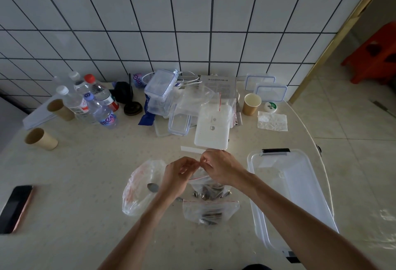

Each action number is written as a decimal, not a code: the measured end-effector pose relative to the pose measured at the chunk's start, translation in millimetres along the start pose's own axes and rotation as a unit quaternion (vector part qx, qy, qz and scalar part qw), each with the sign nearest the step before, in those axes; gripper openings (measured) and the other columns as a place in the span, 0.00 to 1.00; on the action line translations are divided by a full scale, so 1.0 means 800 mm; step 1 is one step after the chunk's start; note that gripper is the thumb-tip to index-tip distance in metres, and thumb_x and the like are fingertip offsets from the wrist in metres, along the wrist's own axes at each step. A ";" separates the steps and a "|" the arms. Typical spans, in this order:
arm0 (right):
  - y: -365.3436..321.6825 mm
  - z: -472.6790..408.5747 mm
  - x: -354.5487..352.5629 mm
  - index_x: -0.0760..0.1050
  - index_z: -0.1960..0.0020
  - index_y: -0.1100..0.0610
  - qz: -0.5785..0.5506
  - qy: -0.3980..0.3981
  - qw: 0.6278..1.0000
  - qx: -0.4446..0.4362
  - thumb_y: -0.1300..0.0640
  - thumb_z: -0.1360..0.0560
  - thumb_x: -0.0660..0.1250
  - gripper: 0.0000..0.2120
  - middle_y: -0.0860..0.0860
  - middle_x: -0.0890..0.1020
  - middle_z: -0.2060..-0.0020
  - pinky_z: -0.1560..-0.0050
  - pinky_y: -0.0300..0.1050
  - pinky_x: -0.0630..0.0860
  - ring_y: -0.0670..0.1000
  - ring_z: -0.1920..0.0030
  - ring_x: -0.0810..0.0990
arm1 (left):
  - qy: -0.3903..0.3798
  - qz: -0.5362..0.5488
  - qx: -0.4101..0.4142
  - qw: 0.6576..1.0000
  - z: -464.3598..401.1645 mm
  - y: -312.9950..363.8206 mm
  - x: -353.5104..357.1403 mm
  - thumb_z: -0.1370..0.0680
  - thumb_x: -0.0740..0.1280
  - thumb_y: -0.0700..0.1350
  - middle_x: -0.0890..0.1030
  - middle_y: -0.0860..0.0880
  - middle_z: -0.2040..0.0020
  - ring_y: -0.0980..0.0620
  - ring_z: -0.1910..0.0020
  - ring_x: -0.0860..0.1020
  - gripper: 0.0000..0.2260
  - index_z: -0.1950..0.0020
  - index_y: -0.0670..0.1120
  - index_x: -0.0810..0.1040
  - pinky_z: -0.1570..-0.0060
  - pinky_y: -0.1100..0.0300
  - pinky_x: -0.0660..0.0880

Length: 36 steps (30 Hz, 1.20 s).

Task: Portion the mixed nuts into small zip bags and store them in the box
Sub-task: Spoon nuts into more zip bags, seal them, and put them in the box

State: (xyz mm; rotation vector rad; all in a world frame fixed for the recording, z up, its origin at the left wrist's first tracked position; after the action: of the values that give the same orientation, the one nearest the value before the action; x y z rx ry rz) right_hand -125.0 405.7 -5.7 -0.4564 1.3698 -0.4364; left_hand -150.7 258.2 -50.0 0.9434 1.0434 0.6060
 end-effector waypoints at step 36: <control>0.096 0.049 -0.048 0.84 0.52 0.60 0.002 -0.048 0.998 0.034 0.50 0.19 0.69 0.13 0.49 0.85 0.58 0.56 0.46 0.77 0.48 0.60 0.82 | -0.054 0.052 -0.067 0.995 0.015 -0.016 -0.011 0.17 0.70 0.47 0.88 0.57 0.51 0.59 0.49 0.84 0.05 0.52 0.50 0.83 0.44 0.60 0.76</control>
State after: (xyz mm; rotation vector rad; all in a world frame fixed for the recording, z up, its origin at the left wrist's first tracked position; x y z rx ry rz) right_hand -89.5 493.4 -10.7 -0.4124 1.2588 -0.4506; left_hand -143.5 240.6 -54.6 0.9069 0.8515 0.6942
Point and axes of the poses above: each hand's wrist, its own z-axis away from the middle knuckle, its own x-axis out of the palm, y = z × x, the point moved 8 cm from there along -z, towards the middle knuckle
